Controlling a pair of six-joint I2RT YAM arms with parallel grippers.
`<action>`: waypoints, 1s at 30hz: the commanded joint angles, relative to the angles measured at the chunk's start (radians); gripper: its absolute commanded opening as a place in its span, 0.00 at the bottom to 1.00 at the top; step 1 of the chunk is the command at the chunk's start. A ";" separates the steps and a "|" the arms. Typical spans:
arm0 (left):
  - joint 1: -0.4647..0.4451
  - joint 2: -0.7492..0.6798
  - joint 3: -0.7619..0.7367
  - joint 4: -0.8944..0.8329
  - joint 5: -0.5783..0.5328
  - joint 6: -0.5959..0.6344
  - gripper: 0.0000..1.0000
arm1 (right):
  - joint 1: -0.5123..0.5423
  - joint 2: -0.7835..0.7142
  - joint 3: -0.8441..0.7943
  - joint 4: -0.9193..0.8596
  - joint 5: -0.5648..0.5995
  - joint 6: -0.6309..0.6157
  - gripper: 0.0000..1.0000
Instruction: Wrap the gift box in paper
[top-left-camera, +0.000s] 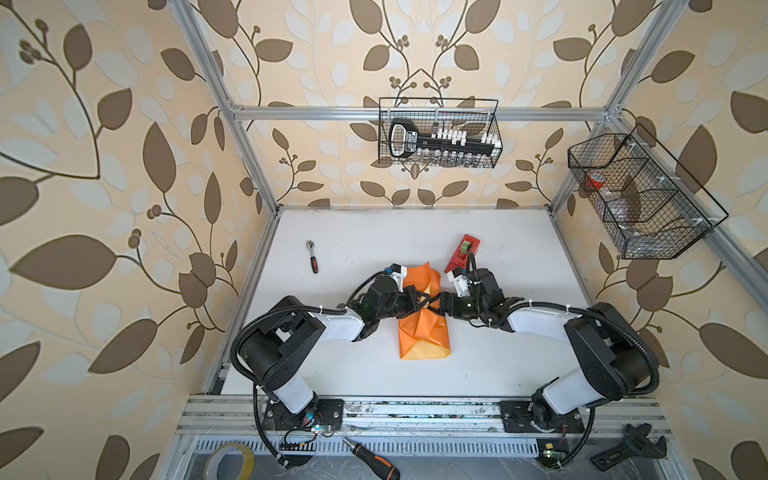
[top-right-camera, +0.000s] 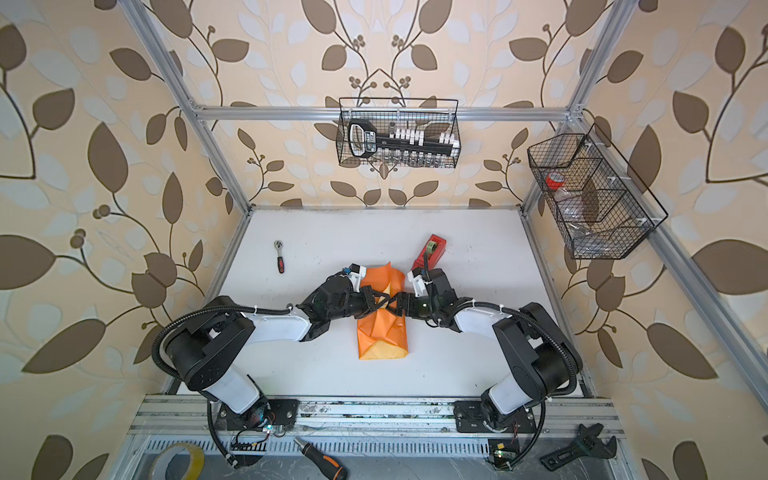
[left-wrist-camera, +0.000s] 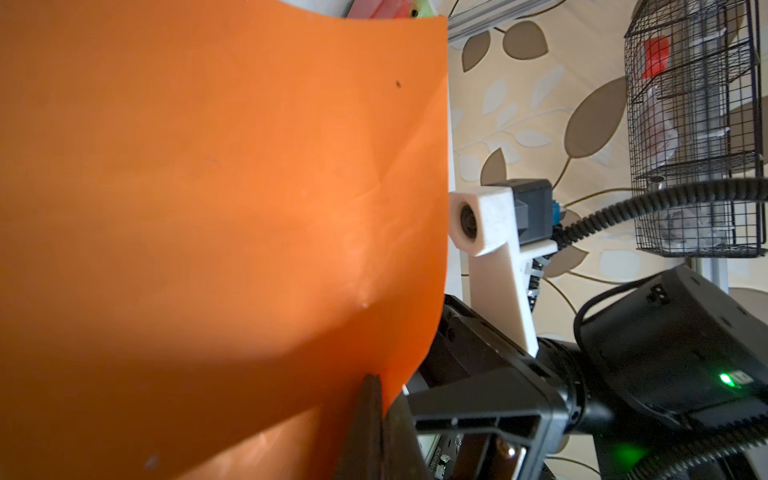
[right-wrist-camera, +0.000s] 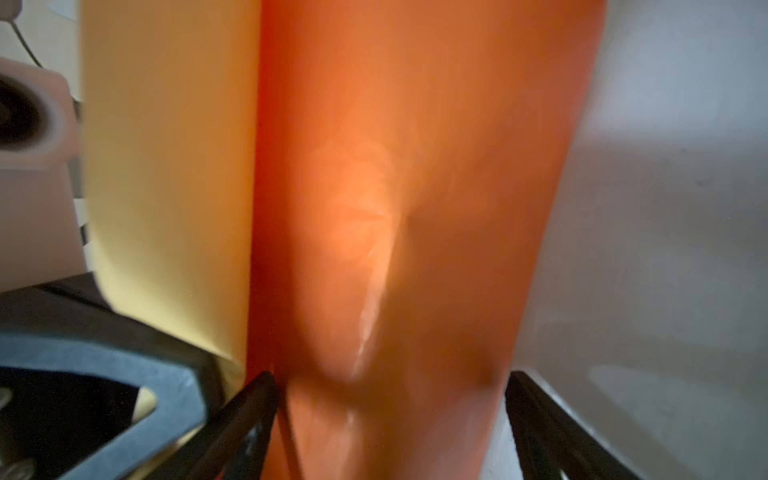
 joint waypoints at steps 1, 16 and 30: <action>-0.017 0.032 -0.028 0.101 0.029 0.010 0.00 | 0.015 0.065 -0.028 -0.176 0.072 -0.039 0.87; -0.024 0.125 -0.115 0.179 0.023 0.000 0.19 | 0.016 0.051 0.005 -0.213 0.082 -0.053 0.87; -0.026 0.206 -0.163 0.260 0.022 -0.023 0.34 | 0.011 0.026 0.035 -0.251 0.088 -0.063 0.87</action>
